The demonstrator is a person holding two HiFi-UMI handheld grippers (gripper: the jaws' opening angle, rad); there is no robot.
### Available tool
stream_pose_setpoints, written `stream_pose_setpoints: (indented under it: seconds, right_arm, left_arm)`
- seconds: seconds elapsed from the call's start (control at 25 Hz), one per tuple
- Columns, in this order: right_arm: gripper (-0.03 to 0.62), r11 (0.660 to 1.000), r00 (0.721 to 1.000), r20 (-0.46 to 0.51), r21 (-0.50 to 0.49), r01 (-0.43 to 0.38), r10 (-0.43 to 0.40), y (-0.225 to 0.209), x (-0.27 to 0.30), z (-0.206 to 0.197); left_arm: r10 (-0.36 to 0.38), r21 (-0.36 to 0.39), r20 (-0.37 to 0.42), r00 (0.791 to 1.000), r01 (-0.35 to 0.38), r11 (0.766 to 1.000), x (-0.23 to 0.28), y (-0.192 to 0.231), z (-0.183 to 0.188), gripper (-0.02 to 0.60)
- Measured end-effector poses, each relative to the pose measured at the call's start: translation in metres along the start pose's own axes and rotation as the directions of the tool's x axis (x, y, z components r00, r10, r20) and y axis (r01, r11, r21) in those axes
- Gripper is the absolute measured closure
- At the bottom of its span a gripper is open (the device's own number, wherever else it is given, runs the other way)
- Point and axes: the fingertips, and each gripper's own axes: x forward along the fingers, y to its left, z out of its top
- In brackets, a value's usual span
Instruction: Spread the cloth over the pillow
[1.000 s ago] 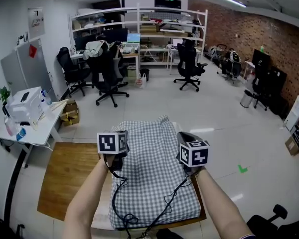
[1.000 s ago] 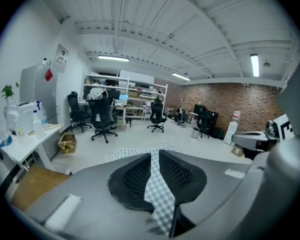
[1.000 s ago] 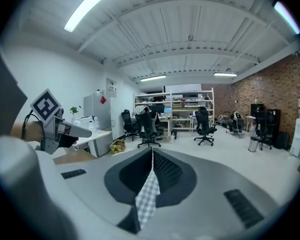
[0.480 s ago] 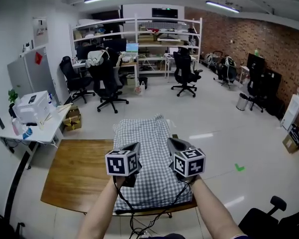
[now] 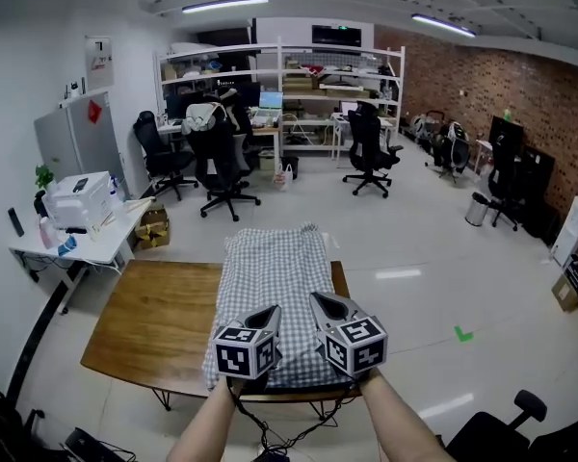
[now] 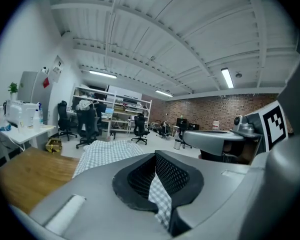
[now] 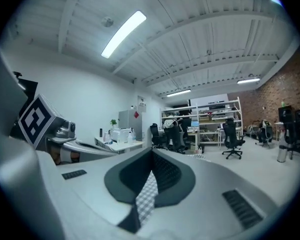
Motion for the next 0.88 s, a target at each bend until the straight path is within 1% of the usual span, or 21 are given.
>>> stream_pose_setpoints:
  seconds: [0.16,0.24,0.36,0.48,0.64,0.88]
  right_arm:
    - [0.588,0.999,0.999,0.023,0.017,-0.046,0.045,0.016,-0.007,0.008]
    - [0.588,0.997,0.997,0.034,0.041,-0.064,0.063,0.019,-0.013,0.009]
    - [0.588,0.993,0.996,0.054,0.087,-0.081,0.076,0.020,-0.018,0.011]
    - [0.588,0.992,0.997,0.045,0.107,-0.069,0.065,0.025,-0.017,0.001]
    - [0.588,0.993,0.999,0.028,0.106,-0.047,0.044,0.032,-0.018,-0.006]
    - [0.588,0.994,0.999,0.031,0.104,-0.034,0.030,0.037,-0.018,-0.003]
  left_arm:
    - [-0.005,0.010,0.008,1.000,0.005,1.000,-0.015,0.000,0.006,0.575]
    - [-0.014,0.012,0.016,1.000,0.014,1.000,-0.020,-0.004,0.010,0.575]
    - [-0.020,0.044,0.013,1.000,0.020,0.999,-0.023,-0.008,0.013,0.575]
    - [-0.015,0.066,0.000,1.000,0.015,0.998,-0.031,-0.002,0.009,0.575]
    - [-0.024,0.048,-0.014,1.000,0.025,0.999,-0.035,0.005,-0.002,0.575]
    - [-0.068,0.040,-0.035,0.997,0.069,0.997,-0.037,0.002,-0.012,0.575]
